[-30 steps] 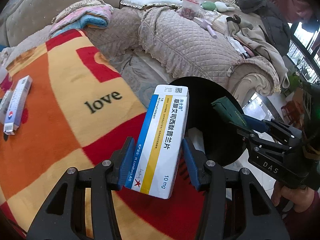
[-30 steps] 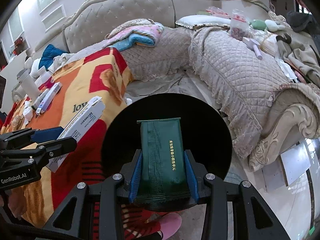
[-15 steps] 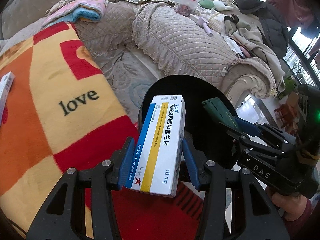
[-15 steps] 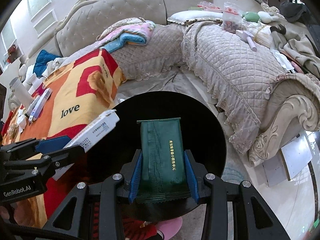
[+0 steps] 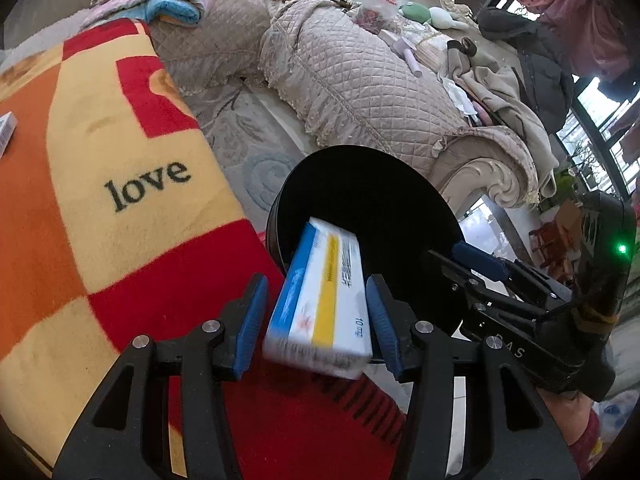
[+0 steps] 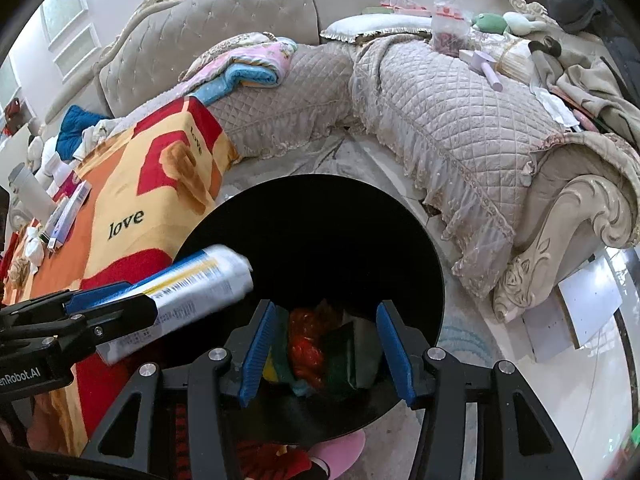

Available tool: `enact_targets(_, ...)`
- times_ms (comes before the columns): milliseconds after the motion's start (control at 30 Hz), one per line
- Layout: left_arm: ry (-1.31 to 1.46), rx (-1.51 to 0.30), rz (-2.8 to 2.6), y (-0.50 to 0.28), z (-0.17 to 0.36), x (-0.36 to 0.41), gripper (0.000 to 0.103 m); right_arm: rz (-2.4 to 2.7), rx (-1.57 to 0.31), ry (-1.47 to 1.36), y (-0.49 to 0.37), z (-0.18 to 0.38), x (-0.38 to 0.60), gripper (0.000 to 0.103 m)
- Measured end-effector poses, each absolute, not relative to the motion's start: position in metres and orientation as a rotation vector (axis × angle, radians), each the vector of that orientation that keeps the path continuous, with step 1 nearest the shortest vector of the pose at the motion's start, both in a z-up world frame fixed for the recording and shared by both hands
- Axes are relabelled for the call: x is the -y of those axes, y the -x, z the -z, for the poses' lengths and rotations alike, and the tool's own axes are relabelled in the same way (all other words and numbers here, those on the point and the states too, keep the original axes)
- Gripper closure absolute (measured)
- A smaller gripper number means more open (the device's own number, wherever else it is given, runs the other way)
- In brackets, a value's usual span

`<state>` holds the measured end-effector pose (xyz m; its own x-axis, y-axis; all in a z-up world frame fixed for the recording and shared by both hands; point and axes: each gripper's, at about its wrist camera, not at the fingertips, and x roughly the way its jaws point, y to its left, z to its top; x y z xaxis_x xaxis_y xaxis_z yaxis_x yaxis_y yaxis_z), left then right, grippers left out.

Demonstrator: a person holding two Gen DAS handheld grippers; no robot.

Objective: Collect trash
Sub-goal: 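Open both tools to drop the box and pouch into the bin, then move both tools back over the items on the blanket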

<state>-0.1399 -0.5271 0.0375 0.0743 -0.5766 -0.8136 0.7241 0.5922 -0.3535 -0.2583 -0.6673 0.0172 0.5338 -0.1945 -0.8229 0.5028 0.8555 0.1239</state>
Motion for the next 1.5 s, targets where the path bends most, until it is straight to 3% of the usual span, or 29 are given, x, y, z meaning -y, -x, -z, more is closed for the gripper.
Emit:
enact_targets(433, -0.185, -1.084, 0.925, 0.140, -0.043, 0.504, 0.053, 0.394, -0.918, -0.361, 0.254, -0.025, 0.651, 0.051)
enact_targets(567, -0.201, -1.064, 0.876, 0.134, -0.044, 0.489, 0.053, 0.370, -0.916, -0.347, 0.248, -0.028, 0.637, 0.039)
enact_targets(767, -0.211, -1.037, 0.803, 0.126, -0.045, 0.462, 0.053, 0.319, -0.919, -0.323, 0.236, -0.033, 0.613, 0.039)
enact_targets(1500, -0.124, -1.027, 0.463, 0.058, -0.036, 0.287, 0.053, 0.072, -0.987, -0.191, 0.161, -0.029, 0.488, 0.037)
